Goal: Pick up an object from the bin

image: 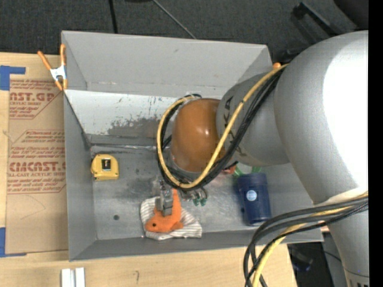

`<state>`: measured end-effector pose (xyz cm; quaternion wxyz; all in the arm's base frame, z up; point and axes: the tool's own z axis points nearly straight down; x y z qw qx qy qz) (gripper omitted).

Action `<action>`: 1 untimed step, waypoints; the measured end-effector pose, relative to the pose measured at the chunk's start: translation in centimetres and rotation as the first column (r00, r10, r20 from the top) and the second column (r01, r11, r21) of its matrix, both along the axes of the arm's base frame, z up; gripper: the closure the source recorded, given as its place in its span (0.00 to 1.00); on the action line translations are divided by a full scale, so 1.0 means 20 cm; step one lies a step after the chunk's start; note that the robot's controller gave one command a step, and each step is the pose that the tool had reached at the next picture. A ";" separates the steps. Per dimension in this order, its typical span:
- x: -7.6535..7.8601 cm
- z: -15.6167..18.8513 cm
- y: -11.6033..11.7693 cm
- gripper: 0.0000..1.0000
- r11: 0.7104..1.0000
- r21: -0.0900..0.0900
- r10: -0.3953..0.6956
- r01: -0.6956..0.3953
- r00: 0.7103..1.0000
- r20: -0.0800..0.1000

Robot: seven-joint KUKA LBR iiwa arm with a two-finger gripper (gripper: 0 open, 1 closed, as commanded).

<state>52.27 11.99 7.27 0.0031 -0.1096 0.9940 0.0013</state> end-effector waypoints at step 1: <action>-0.04 1.02 0.06 1.00 0.999 -0.003 -0.041 0.041 0.999 -0.007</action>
Offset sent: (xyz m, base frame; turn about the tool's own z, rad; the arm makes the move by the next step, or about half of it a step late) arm 0.0000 0.0000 0.0000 0.0000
